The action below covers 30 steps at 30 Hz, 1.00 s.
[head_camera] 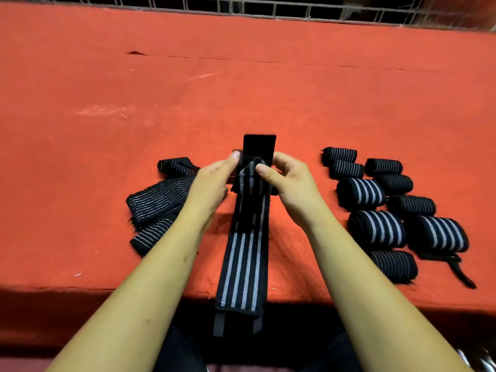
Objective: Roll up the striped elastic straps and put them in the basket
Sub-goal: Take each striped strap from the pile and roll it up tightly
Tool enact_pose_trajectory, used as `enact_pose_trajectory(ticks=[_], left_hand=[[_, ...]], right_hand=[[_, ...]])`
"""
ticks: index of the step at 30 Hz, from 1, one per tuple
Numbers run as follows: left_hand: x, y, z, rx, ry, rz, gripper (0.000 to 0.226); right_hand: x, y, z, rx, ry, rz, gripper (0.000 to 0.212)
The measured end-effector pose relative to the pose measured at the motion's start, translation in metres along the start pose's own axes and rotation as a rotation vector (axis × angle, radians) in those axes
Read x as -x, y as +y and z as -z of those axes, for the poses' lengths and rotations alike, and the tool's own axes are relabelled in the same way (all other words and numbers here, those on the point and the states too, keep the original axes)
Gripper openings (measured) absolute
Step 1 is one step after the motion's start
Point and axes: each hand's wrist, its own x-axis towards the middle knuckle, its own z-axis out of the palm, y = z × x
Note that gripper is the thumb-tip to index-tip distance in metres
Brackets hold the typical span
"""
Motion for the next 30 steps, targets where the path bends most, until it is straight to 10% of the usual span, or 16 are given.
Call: enact_pose_trajectory(ticks=[10,15,30], left_hand=[[-0.011,0.015,0.009,-0.051,0.127,-0.106,0.067],[-0.002,0.044,-0.004,-0.024,-0.059,-0.124,0.027],[0.006,0.061,-0.007,-0.013,-0.113,-0.176,0.042]], right_hand=[[0.014,-0.027,0.006,0.07,0.099,0.11,0.019],[0.009,-0.042,0.002,0.137,0.056,0.062,0.011],[0.009,-0.06,-0.003,0.217,0.161,-0.034,0.03]])
